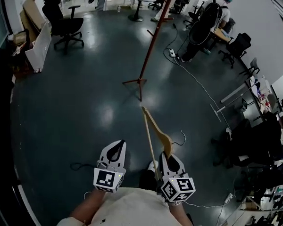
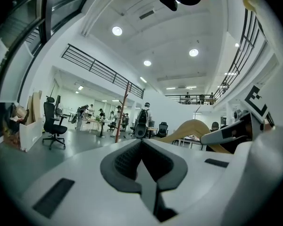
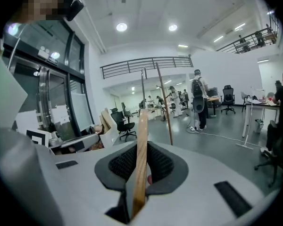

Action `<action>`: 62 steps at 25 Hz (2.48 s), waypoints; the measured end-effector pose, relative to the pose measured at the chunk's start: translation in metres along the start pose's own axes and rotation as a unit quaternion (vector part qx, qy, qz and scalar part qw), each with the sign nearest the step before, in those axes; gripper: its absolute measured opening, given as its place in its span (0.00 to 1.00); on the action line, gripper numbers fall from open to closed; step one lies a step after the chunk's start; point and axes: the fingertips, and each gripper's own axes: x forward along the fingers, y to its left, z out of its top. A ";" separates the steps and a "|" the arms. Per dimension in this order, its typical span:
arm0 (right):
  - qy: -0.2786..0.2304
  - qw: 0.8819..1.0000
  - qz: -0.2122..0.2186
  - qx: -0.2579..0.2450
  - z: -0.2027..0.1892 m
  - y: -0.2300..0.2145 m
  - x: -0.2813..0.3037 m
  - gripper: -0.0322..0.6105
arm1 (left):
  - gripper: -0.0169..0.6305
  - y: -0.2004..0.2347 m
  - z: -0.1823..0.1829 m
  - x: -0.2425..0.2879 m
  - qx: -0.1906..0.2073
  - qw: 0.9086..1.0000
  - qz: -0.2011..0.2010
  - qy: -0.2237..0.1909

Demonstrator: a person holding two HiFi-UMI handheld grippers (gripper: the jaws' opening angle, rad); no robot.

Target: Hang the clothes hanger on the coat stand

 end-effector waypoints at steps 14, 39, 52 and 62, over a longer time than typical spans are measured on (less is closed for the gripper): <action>0.024 0.995 0.093 -0.013 0.069 -0.232 0.061 0.16 | 0.05 -0.113 0.000 0.197 0.007 0.995 0.099 0.018; 0.041 0.988 0.144 -0.036 0.196 -0.425 0.260 0.16 | 0.05 -0.114 0.027 0.523 0.004 0.997 0.074 -0.037; 0.062 0.975 0.208 -0.054 0.261 -0.397 0.415 0.16 | 0.05 -0.024 0.089 0.643 0.036 0.995 0.075 -0.059; 0.086 0.942 0.305 -0.106 0.304 -0.370 0.502 0.16 | 0.05 0.040 0.111 0.662 0.043 0.983 0.169 -0.057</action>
